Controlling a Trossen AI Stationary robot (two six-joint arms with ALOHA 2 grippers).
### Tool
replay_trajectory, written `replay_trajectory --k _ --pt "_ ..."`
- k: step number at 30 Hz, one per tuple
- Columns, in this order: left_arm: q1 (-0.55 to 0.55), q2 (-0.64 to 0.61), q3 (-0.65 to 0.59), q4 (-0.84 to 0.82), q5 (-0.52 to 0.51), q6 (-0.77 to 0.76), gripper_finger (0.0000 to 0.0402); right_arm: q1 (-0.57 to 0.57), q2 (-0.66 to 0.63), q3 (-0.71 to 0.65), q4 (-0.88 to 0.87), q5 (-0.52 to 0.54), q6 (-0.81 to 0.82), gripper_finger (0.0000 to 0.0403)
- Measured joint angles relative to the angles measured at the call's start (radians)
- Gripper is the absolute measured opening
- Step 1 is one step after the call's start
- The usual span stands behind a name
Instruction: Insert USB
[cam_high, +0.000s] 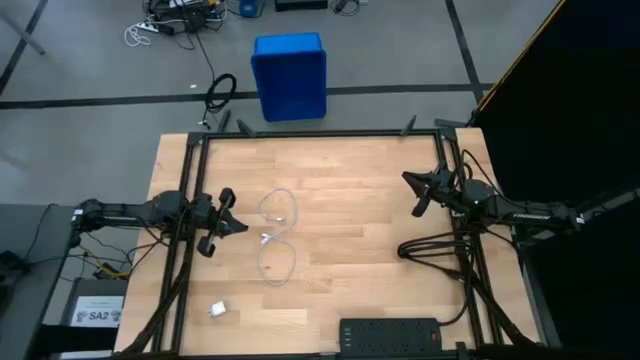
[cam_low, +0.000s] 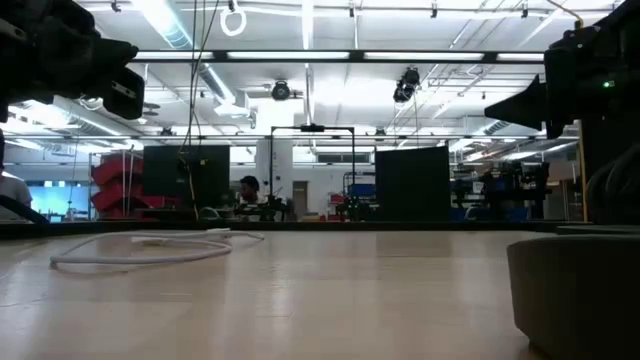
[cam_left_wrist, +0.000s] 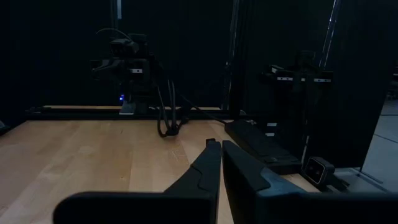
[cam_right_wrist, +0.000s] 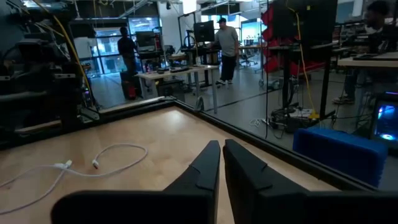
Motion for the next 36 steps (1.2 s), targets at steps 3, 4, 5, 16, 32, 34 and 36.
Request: replay_trajectory --k 3,4,5,16,32,34,36 --pt "0.000 0.000 0.000 0.000 0.000 0.000 0.0000 0.000 0.000 0.000 0.000 0.000 0.000 0.0004" --pt "0.000 0.000 0.000 0.000 0.000 0.000 0.0000 0.000 0.000 0.000 0.000 0.000 0.000 0.0006" --pt "0.000 0.000 0.000 0.000 0.000 0.000 0.0000 0.000 0.000 0.000 0.000 0.000 0.000 0.0007" --pt "0.000 0.000 0.000 0.000 0.000 0.000 0.0000 0.000 0.000 0.000 0.000 0.000 0.000 0.0007" --pt "0.000 0.000 0.000 0.000 0.000 0.000 0.0000 0.000 0.000 0.000 0.000 0.000 0.000 0.0009" --pt "0.000 0.000 0.000 0.000 0.000 0.000 0.0000 0.000 0.000 0.000 0.000 0.000 0.000 0.0009" --pt "0.000 0.000 0.000 0.000 0.000 0.000 0.0000 0.000 0.000 0.000 0.000 0.000 0.000 0.0006"
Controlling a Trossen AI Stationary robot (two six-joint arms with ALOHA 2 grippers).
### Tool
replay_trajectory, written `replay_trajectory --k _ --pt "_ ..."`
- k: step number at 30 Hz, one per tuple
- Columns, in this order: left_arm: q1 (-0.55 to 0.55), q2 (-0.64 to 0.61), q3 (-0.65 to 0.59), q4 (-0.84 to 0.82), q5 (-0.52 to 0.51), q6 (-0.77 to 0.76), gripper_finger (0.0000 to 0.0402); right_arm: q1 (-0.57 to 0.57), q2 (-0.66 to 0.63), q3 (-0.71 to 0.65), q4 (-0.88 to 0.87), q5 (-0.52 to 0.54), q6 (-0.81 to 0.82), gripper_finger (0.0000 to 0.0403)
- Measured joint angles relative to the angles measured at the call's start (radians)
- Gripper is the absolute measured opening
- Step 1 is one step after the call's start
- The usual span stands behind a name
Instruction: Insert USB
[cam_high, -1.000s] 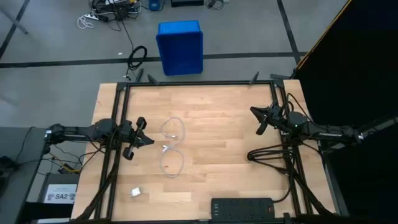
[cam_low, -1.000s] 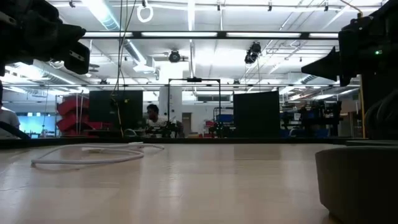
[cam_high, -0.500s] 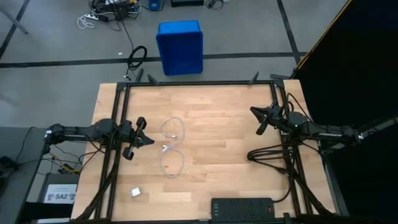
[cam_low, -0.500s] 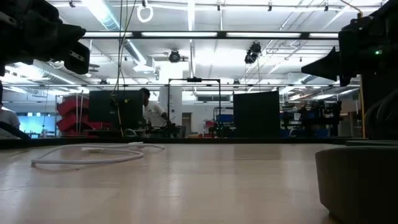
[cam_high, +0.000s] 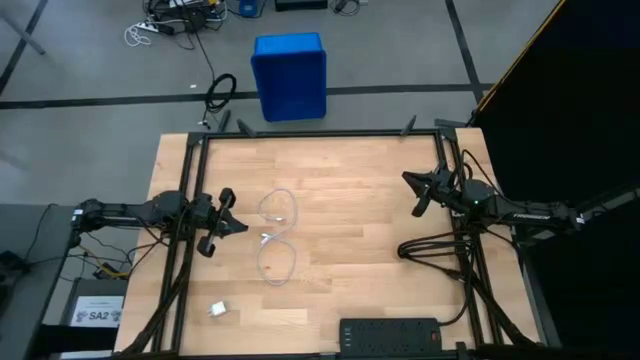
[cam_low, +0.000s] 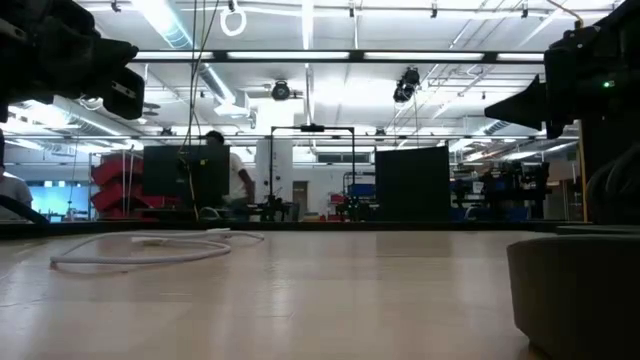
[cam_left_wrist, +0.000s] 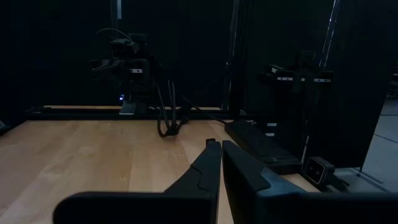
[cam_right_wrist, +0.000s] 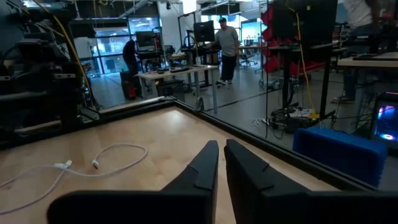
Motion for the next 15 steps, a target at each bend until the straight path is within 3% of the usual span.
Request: replay_trajectory --k 15 --pt "0.000 0.000 0.000 0.000 0.000 0.000 0.0000 0.000 0.000 0.000 0.000 0.000 0.000 0.0011"
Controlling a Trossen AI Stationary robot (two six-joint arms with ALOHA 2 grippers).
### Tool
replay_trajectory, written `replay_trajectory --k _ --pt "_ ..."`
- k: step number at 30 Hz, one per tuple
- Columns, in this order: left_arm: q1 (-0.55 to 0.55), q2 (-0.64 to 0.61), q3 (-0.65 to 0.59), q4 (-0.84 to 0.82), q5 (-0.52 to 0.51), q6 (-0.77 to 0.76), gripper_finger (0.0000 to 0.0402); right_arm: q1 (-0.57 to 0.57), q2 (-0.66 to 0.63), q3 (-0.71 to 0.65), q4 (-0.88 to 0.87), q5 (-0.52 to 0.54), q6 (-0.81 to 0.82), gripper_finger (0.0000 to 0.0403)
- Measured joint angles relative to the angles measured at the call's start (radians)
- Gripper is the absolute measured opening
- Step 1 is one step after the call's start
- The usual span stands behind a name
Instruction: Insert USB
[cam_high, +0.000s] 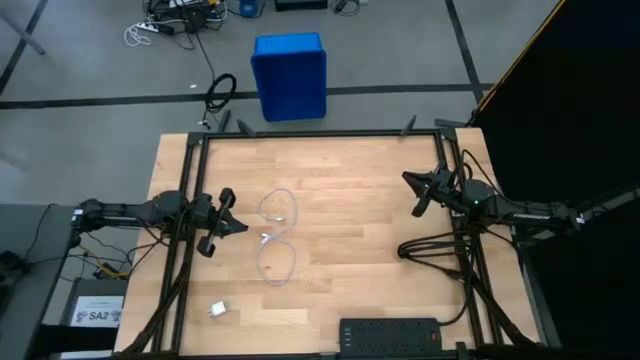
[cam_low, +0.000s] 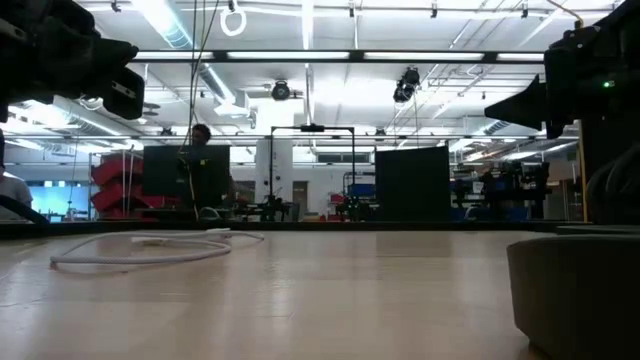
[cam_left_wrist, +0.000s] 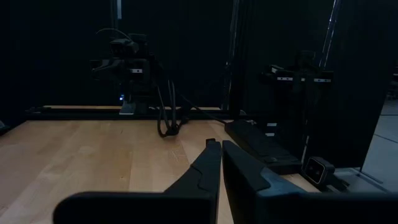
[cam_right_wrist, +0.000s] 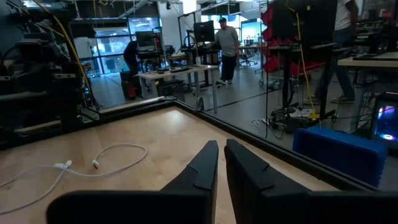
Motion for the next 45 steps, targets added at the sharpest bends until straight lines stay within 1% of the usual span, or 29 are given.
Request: replay_trajectory --k 14,23,27,36,39,42,45 --pt "0.000 0.000 0.000 0.000 0.000 0.000 0.0000 0.000 0.000 0.000 0.000 0.000 0.000 0.0001" --pt "0.000 0.000 0.000 0.006 0.000 -0.012 0.0000 0.000 0.000 0.000 0.000 0.000 0.000 0.0010" --pt "0.000 0.000 0.000 0.084 -0.002 -0.103 0.0000 0.000 0.000 0.000 0.000 0.000 0.000 0.0011" --pt "0.000 0.000 0.000 0.264 0.000 -0.115 0.0000 0.000 0.000 0.000 0.000 0.000 0.000 0.0001" --pt "0.000 0.000 0.000 0.308 -0.029 -0.163 0.0000 0.000 0.000 0.000 0.000 0.000 0.000 0.0002" --pt "0.000 0.000 0.007 0.290 -0.067 -0.208 0.0000 0.000 0.000 0.000 0.003 0.000 0.000 0.0006" --pt "0.000 0.024 0.059 0.206 -0.094 -0.214 0.0000 0.000 0.000 0.000 0.004 0.000 0.000 0.0009"
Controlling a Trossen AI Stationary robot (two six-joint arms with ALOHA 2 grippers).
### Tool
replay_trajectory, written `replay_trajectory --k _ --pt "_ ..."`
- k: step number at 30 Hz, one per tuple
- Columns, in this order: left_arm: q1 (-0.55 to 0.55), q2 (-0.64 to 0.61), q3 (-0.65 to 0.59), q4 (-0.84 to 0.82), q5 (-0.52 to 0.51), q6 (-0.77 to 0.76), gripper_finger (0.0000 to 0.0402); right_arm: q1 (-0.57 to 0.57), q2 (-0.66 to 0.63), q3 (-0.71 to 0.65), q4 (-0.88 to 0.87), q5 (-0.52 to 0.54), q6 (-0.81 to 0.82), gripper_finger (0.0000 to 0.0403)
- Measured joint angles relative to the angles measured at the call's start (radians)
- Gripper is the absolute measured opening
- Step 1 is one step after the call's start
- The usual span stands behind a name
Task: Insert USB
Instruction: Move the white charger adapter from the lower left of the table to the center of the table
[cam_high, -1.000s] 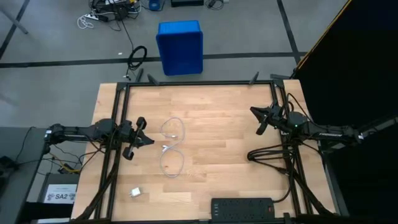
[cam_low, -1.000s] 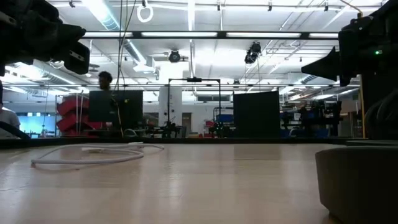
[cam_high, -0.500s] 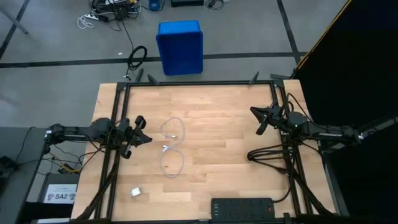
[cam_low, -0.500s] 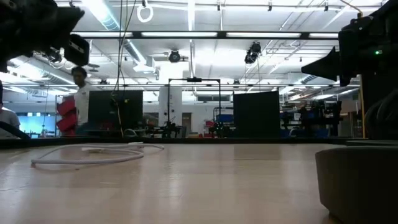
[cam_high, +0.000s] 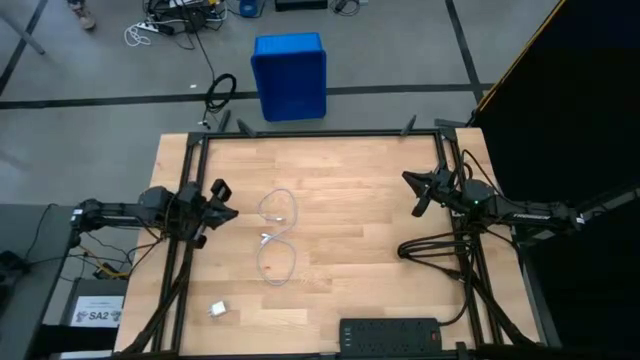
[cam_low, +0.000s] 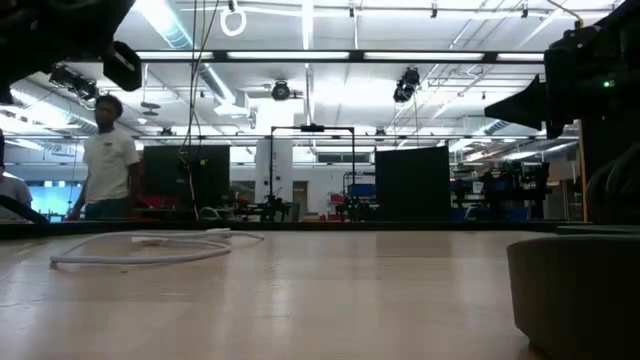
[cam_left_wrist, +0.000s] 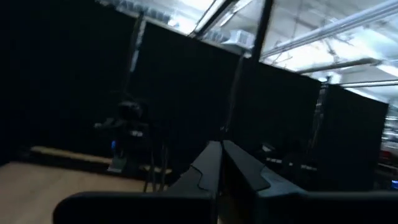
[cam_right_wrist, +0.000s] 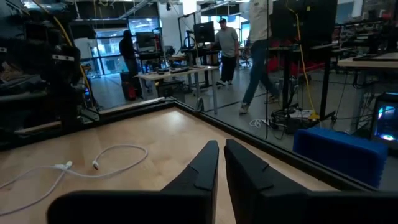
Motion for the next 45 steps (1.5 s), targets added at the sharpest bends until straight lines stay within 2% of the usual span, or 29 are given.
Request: replay_trajectory --k 3,7,9,12,15,17,20,23,26,31,34,38,41,45 --pt "0.000 0.074 0.092 -0.123 -0.028 0.003 0.0000 0.000 0.000 0.000 0.002 0.000 0.000 0.0010" --pt "0.000 0.254 0.263 -0.284 -0.041 0.025 0.0000 0.000 0.000 0.000 0.002 0.000 0.000 0.0004" --pt "-0.008 0.373 0.359 -0.333 0.006 -0.005 0.0000 0.000 0.000 0.000 0.003 0.000 0.000 0.0002" --pt "-0.060 0.575 0.507 -0.366 0.147 -0.046 0.0000 0.000 0.000 0.000 0.003 0.000 0.000 0.0002" --pt "-0.143 0.770 0.685 -0.503 0.162 -0.033 0.0000 0.000 0.000 0.000 0.003 0.000 0.000 0.0006" --pt "-0.195 0.895 0.825 -0.706 0.077 -0.019 0.0000 0.000 0.000 0.000 0.003 0.000 0.000 0.0009" --pt "-0.255 1.088 1.049 -1.125 -0.032 -0.065 0.0000 0.000 0.000 0.000 0.004 0.000 0.000 0.0010" --pt "-0.302 1.264 1.242 -1.505 -0.035 -0.169 0.0000 0.000 0.000 0.000 0.004 0.000 0.000 0.0011" --pt "-0.359 1.389 1.348 -1.740 -0.013 -0.266 0.0000 0.000 0.000 0.000 0.004 0.000 0.000 0.0009" --pt "-0.462 1.466 1.365 -1.745 0.004 -0.346 0.0000 0.000 0.000 0.000 0.004 0.000 0.000 0.0002" --pt "-0.537 1.457 1.343 -1.701 -0.065 -0.391 0.0000 0.000 0.000 0.000 0.004 0.000 0.000 0.0001" --pt "-0.643 1.344 1.253 -1.667 -0.247 -0.560 0.0000 0.000 0.000 0.000 0.004 0.000 0.000 0.0005" --pt "-0.725 1.230 1.132 -1.594 -0.284 -0.752 0.0000 0.000 0.000 0.000 0.004 0.000 0.000 0.0009" --pt "-0.839 1.101 0.927 -1.335 -0.310 -0.992 0.0000 0.000 0.000 0.000 0.004 0.000 0.000 0.0009"
